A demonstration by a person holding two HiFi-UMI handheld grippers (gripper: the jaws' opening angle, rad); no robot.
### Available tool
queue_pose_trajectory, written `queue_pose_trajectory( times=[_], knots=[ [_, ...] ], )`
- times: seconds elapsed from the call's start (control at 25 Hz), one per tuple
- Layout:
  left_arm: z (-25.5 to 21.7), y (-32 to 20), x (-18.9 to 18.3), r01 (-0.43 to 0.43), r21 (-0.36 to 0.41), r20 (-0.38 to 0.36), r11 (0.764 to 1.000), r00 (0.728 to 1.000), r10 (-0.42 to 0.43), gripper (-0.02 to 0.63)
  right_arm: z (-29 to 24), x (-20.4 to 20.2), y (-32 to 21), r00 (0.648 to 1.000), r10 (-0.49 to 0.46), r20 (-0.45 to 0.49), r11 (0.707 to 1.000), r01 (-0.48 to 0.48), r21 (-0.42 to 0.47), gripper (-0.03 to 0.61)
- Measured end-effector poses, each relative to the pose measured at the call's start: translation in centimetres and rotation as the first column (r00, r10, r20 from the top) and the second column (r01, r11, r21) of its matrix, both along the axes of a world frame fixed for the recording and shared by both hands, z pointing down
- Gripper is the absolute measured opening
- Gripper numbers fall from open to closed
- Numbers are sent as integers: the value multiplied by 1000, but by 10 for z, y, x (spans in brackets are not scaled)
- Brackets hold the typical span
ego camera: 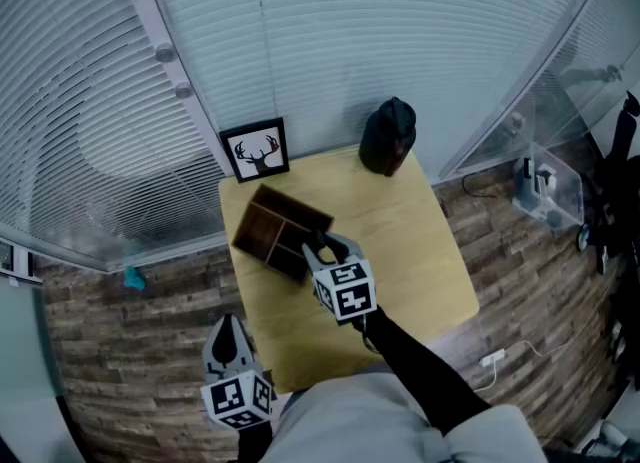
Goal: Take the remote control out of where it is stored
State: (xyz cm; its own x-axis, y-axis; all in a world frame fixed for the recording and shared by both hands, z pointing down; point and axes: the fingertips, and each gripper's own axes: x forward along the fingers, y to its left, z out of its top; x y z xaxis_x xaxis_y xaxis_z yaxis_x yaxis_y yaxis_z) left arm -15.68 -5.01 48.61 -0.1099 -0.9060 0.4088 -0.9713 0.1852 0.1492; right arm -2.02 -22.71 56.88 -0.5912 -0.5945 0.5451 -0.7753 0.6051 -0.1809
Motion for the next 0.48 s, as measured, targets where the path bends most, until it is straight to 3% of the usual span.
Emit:
queue_pose_trajectory(
  times=[0.48],
  knots=[
    [2,1,-1,4,-4,-5,1000,1000,-4,9,3,1,0,1000,12,-14,1000,-12,2,127]
  ],
)
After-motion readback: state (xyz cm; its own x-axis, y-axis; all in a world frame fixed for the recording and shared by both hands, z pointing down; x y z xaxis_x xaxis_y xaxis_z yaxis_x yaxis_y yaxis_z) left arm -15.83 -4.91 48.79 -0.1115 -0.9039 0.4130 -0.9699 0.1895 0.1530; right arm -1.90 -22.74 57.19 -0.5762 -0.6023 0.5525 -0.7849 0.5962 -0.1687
